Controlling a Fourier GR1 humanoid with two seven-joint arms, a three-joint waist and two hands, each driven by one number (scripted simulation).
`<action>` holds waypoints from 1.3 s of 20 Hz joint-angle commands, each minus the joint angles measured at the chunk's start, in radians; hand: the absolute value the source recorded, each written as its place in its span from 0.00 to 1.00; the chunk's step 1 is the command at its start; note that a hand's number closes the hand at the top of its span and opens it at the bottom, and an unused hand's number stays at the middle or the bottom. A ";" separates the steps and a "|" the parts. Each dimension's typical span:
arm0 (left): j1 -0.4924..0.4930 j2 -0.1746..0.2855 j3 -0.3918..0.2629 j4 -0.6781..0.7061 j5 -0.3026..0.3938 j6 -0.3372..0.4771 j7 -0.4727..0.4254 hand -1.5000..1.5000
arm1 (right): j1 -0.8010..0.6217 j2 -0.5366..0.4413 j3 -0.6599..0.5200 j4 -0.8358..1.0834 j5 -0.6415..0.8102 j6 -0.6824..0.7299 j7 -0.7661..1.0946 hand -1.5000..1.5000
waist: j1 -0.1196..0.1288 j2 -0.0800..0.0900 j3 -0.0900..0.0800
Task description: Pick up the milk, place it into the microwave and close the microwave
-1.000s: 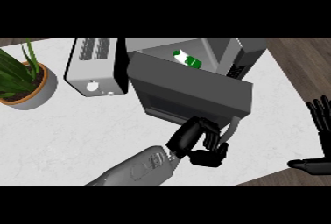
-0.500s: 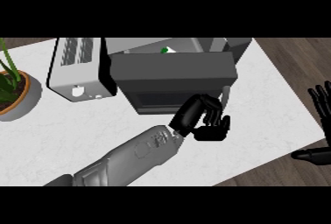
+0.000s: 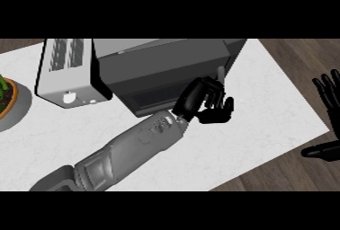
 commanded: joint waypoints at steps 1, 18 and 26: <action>-0.073 -0.017 0.011 0.013 0.028 0.008 0.000 1.00 | -0.028 -0.009 0.019 -0.017 -0.022 0.086 -0.015 0.00 | -0.025 0.003 0.002; -0.128 -0.016 0.012 0.078 0.098 0.054 -0.016 1.00 | -0.119 -0.078 0.184 -0.215 -0.017 0.263 0.075 1.00 | -0.061 0.008 0.004; -0.132 -0.016 0.015 0.090 0.130 0.090 -0.018 1.00 | -0.127 -0.091 0.237 -0.326 -0.039 0.265 0.131 1.00 | -0.097 0.003 0.004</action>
